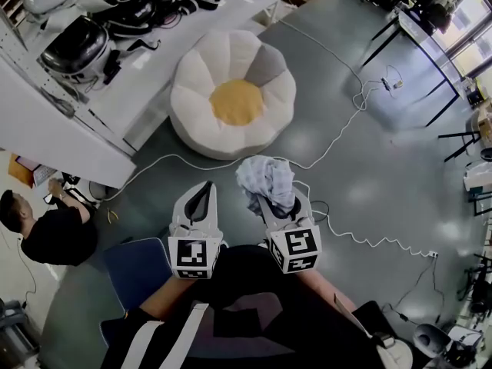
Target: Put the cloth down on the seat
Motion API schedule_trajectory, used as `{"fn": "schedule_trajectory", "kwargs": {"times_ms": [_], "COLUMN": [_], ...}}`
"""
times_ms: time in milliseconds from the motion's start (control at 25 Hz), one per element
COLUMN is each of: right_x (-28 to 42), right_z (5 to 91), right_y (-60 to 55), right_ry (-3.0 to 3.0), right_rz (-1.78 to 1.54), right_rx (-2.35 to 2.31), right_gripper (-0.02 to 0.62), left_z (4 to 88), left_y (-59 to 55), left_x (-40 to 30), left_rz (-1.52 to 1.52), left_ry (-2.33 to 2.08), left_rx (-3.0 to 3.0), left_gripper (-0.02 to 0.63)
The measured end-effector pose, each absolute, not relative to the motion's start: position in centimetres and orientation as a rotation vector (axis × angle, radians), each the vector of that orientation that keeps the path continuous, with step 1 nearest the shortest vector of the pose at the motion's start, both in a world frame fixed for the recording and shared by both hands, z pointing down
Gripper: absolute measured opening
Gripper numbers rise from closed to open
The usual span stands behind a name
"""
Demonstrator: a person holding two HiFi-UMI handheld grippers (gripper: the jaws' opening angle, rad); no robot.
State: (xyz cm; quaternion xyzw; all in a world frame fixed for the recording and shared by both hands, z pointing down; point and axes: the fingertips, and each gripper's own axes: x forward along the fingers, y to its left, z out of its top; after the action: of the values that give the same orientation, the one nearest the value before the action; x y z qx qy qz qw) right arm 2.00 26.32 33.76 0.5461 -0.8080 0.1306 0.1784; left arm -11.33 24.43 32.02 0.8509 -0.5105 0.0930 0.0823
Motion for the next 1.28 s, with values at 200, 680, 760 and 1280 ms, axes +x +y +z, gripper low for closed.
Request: {"fn": "schedule_trajectory", "kwargs": {"times_ms": [200,680,760,1280], "right_x": [1.1,-2.1,-2.4,-2.5], "right_z": [33.5,33.0,33.1,34.4], "right_y": [25.4,23.2,22.9,17.8], "right_ry": [-2.280,-2.266,-2.265,-2.315], "right_rz": [0.363,0.340,0.340,0.369], "right_rx": [1.561,1.580,1.576,1.492], "right_gripper": [0.193,0.193,0.195,0.195], "left_z": [31.7,31.7,31.8,32.2], "left_y": [23.6,21.6,21.4,17.1], "left_x": [-12.3,-15.8,-15.9,-16.2], "left_rz": [0.271,0.251,0.252,0.294], "left_ry": [-1.519,-1.514,-1.510,-1.596], "left_rx": [2.557,2.560,2.559,2.503], "left_gripper": [0.000,0.000,0.000,0.000]}}
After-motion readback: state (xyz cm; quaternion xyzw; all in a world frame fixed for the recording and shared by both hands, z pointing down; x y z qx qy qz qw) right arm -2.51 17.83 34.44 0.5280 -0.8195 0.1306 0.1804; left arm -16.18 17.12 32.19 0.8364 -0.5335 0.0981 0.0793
